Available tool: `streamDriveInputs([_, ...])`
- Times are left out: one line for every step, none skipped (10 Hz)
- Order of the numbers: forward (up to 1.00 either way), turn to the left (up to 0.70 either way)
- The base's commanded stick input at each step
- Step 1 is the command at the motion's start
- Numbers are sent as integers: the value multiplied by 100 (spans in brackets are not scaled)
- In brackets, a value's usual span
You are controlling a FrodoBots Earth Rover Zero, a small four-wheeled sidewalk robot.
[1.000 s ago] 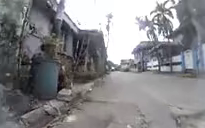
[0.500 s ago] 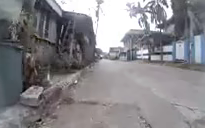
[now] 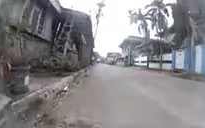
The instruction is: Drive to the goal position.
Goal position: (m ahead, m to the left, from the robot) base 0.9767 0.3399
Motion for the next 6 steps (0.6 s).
streamDriveInputs([100,-28])
streamDriveInputs([100,-21])
streamDriveInputs([100,-14])
streamDriveInputs([100,-7])
streamDriveInputs([100,0])
streamDriveInputs([100,0])
